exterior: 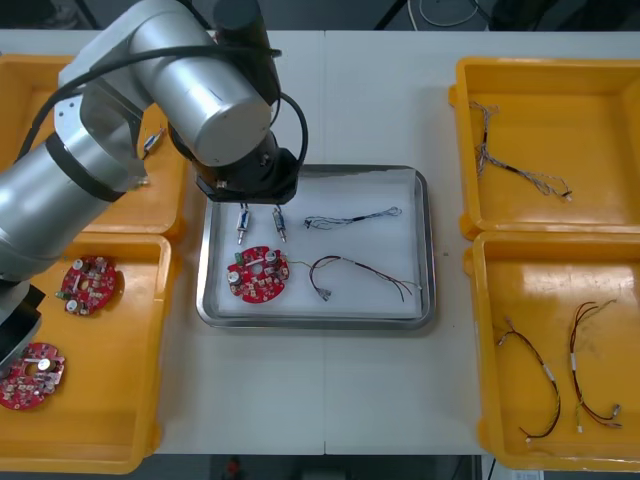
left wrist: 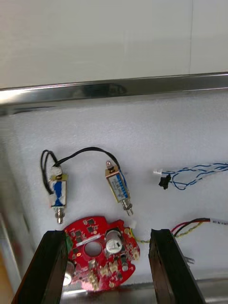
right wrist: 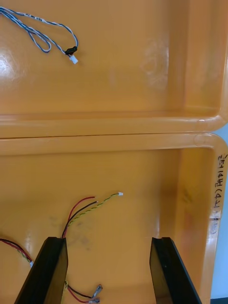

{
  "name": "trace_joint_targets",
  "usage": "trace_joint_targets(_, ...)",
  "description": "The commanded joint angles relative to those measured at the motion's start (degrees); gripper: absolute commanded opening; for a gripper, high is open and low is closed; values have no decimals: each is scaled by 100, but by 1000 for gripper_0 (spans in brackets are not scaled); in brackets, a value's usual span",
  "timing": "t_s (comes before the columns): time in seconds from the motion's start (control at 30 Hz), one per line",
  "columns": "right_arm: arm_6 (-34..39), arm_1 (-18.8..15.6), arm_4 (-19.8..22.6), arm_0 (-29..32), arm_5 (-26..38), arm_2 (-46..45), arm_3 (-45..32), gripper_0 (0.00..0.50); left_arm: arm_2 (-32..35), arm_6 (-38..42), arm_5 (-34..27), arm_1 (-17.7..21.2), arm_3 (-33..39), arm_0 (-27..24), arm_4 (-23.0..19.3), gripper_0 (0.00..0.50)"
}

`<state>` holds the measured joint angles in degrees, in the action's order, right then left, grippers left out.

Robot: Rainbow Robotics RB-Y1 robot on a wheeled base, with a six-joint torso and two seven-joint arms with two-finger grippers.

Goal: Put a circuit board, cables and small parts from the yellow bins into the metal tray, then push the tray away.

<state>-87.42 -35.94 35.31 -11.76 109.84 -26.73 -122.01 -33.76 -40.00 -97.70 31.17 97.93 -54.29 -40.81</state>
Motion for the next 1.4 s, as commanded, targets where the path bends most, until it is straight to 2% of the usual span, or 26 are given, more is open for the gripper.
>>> trace_joint_targets(0.03,155,175,72,174,16,-254,-297,500,651,-17,-522,433,543,-73,-234,500)
trace_joint_targets(0.27,173,219,116,245,16,-254,-376,500,1556,-632,-1230,1040,1150,357,-761,500)
trace_joint_targets(0.5,111,210,213,254,16,-34,-622,500,2594,-1283,-1230,1813,1695,964,-1324,500)
trace_joint_targets(0.7,155,78,415,245,16,493,-1141,500,3341,-1898,-1230,2297,1950,1641,-1570,500)
trace_joint_targets(0.83,164,-97,837,113,16,818,-1229,500,3701,-2249,-1230,2499,2002,2054,-1631,500)
trace_joint_targets(0.9,155,-212,1189,7,16,1020,-1273,500,4035,-2478,-1230,2604,2029,2370,-1711,500)
trace_joint_targets(1.1,182,-440,1672,-283,16,1767,-1510,500,5019,-3032,-1230,2833,2029,3249,-2062,500)
trace_joint_targets(1.4,199,-440,1672,-1074,16,3174,-1695,500,5810,-3664,-1230,2929,2213,4374,-2036,500)
